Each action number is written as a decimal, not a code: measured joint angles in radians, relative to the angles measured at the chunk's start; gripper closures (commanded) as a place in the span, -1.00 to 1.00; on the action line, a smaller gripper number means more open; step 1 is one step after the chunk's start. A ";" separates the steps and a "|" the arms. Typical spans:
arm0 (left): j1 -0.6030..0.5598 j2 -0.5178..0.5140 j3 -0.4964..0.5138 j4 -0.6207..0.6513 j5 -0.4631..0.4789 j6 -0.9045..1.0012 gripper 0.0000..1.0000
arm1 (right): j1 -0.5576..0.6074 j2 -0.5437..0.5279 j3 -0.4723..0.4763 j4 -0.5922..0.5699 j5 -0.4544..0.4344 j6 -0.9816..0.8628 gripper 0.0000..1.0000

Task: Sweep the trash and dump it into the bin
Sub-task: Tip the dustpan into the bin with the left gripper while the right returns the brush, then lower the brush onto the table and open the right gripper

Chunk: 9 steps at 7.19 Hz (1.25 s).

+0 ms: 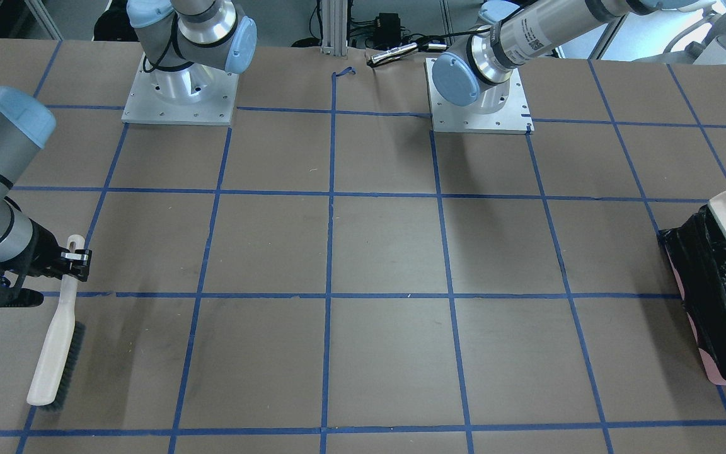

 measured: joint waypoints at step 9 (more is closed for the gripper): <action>-0.020 -0.042 -0.012 0.396 0.233 0.210 1.00 | -0.033 0.057 0.001 -0.039 -0.004 -0.002 -0.31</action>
